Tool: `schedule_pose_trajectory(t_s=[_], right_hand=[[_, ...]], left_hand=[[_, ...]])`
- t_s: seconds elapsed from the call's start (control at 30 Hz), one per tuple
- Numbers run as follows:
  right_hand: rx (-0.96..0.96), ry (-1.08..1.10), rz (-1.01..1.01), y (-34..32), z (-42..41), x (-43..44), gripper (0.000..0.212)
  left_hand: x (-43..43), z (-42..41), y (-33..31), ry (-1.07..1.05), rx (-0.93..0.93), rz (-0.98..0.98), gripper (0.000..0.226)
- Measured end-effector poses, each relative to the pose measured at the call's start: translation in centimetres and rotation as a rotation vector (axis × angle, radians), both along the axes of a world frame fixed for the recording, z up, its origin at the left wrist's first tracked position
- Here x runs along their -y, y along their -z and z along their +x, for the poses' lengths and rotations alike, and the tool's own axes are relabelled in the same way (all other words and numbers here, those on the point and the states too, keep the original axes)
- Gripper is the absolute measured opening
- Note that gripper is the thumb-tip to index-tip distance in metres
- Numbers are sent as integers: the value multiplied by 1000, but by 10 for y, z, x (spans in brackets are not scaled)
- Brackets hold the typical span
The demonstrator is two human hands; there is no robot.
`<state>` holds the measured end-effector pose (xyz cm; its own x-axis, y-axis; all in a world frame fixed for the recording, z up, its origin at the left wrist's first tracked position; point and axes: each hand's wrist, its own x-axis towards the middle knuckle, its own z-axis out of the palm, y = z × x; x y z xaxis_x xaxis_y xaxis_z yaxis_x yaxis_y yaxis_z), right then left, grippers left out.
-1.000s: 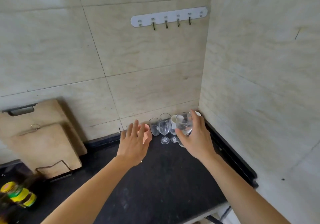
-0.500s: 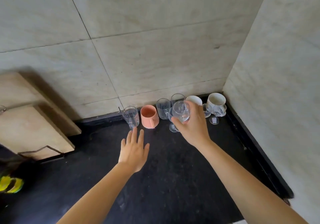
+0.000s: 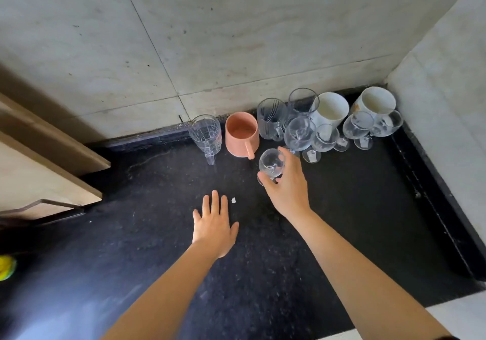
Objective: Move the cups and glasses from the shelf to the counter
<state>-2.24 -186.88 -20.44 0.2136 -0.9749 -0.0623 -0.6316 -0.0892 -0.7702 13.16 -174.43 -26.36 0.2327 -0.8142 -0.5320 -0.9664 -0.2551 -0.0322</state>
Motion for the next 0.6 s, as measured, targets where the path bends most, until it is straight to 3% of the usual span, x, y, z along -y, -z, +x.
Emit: schedule_pose_trajectory(t_s=[0.47,0.6], right_hand=[[-64,-76,-29,11,14,16,71],[-80,-70,31,5,16,15,83]], left_hand=[[6,-3,2,-37,-26,84,77],[5,-5,1,-45,-20,73,76]])
